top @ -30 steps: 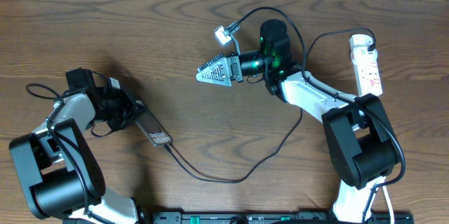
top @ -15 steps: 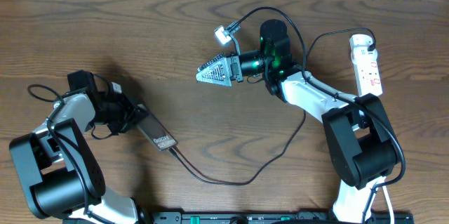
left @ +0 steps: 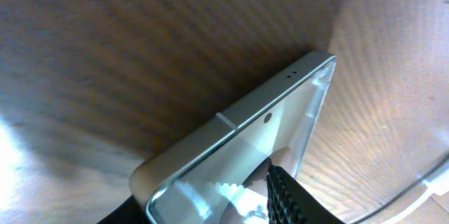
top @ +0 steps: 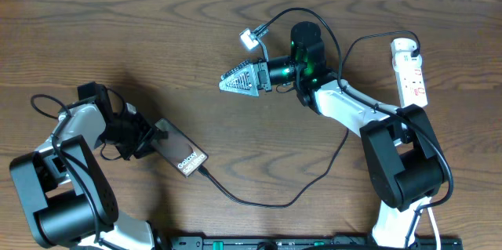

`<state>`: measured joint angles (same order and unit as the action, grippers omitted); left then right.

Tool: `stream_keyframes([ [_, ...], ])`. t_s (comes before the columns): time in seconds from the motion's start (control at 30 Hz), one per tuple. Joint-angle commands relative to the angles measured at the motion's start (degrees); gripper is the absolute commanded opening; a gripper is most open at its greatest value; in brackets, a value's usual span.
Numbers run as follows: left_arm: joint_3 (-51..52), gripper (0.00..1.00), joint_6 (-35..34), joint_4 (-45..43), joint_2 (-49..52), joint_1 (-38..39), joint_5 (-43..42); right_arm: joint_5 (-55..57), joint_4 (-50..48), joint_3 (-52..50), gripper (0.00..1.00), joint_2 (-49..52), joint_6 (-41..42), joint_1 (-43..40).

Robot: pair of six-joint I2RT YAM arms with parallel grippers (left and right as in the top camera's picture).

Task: Plug charger to phone and switch on socket

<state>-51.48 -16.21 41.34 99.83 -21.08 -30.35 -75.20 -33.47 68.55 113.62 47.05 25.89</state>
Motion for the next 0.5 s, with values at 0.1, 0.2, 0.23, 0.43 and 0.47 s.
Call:
stream_keyframes([
  [0.1,0.76,0.45,0.55,1.73,1.22,0.15,12.11,-0.22,0.07,0.81,0.99,-0.31,-1.07,-0.35],
  [0.2,0.76,0.49,0.5,2.19,1.22,0.15,12.74,-0.22,0.07,0.81,0.99,-0.31,-1.07,-0.35],
  [0.23,0.76,0.53,0.5,2.32,1.22,0.15,13.14,-0.22,0.07,0.81,0.99,-0.31,-1.07,-0.35],
  [0.43,0.76,0.55,0.52,2.32,1.22,0.15,13.05,-0.39,0.07,0.81,0.99,-0.31,-1.07,-0.35],
  [0.47,0.74,0.55,0.52,2.29,1.2,0.15,13.05,-0.39,0.07,0.81,0.99,-0.31,-1.07,-0.35],
])
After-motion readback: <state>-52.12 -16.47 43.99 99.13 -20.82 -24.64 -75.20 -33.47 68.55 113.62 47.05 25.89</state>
